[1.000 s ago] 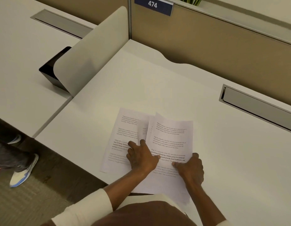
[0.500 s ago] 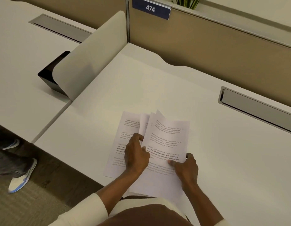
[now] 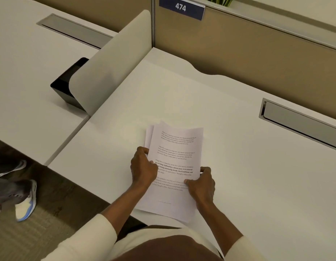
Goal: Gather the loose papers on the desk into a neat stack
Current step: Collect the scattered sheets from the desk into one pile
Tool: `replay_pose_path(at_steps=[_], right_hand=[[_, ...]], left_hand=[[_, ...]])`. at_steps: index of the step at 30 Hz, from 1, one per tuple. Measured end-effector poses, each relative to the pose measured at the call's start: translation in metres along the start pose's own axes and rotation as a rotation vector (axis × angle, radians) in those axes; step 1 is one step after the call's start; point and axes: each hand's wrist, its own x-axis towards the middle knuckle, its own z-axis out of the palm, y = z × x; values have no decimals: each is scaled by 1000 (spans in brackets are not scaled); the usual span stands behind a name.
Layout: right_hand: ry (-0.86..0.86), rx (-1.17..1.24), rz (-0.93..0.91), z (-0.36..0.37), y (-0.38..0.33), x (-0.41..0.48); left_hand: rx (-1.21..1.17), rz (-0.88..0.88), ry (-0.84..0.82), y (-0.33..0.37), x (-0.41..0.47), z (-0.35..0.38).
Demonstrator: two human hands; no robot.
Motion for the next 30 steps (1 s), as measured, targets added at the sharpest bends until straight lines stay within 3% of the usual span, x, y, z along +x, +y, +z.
replay_pose_path(at_steps=[6, 14, 22, 30], right_hand=[[69, -127, -3, 10, 0, -4], [77, -145, 27, 9, -6, 0], [54, -73, 93, 13, -10, -3], [45, -59, 107, 15, -9, -1]], left_hand=[[356, -89, -35, -1, 5, 2], [322, -173, -129, 11, 22, -4], [386, -188, -91, 4, 29, 0], [197, -302, -123, -4, 39, -4]])
